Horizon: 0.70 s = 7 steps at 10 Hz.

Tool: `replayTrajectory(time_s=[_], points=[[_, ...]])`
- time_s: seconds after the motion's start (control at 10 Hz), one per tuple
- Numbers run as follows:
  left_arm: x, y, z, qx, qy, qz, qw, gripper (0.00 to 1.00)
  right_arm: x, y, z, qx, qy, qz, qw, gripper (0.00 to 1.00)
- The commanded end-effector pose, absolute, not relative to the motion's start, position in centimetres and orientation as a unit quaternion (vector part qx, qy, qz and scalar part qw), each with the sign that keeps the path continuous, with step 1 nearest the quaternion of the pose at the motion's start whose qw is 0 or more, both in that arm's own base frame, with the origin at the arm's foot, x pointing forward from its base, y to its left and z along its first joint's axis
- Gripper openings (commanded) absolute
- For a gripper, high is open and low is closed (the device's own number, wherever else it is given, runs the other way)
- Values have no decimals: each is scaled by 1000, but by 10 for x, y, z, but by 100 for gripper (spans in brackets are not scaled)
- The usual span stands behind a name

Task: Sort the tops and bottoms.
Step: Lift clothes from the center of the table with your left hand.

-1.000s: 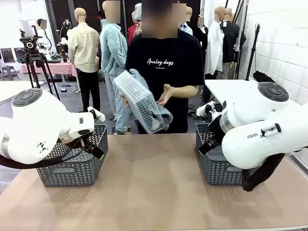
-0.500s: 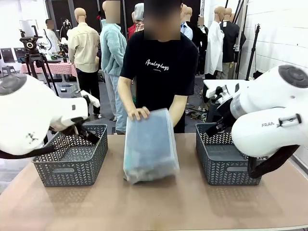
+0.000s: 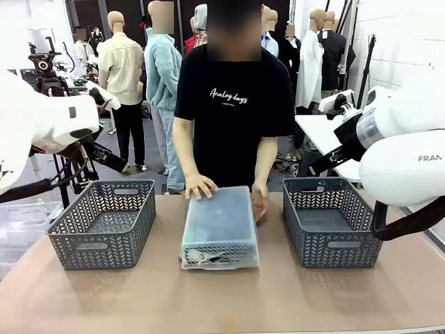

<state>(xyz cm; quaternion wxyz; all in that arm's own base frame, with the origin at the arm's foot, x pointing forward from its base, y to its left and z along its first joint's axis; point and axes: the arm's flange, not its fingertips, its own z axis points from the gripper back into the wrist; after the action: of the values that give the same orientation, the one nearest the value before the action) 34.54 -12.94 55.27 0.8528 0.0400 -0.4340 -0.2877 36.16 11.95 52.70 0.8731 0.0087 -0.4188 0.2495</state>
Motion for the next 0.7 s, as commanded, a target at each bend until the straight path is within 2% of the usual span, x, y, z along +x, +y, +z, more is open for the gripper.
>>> replayTrajectory(time_s=[0.0, 0.3, 0.4, 0.6], points=[[310, -116, 515, 35, -422, -288, 859, 100, 328, 103, 506, 31, -414, 242, 877, 100], [309, -108, 509, 31, -398, -264, 878, 100, 327, 81, 504, 74, -402, 215, 887, 100], [343, -128, 549, 38, -414, -288, 863, 100, 358, 104, 535, 28, -415, 232, 880, 100], [343, -128, 549, 38, -414, -288, 863, 100, 358, 104, 535, 28, -415, 232, 880, 100]])
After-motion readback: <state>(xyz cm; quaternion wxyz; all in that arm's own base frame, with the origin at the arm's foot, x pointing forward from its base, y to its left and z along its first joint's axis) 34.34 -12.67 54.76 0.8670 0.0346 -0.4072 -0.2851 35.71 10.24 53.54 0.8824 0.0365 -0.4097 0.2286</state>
